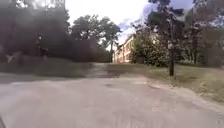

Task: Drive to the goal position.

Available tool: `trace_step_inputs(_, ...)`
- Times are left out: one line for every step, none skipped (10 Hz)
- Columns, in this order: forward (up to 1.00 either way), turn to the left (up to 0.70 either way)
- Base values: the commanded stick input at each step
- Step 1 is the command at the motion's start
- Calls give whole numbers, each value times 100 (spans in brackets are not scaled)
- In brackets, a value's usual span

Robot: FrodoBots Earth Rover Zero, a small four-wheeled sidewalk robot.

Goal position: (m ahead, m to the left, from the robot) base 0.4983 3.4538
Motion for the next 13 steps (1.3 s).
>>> trace_step_inputs(70,27)
trace_step_inputs(70,27)
trace_step_inputs(70,27)
trace_step_inputs(70,27)
trace_step_inputs(44,17)
trace_step_inputs(0,0)
trace_step_inputs(0,0)
trace_step_inputs(0,0)
trace_step_inputs(0,0)
trace_step_inputs(0,0)
trace_step_inputs(0,0)
trace_step_inputs(0,0)
trace_step_inputs(0,0)
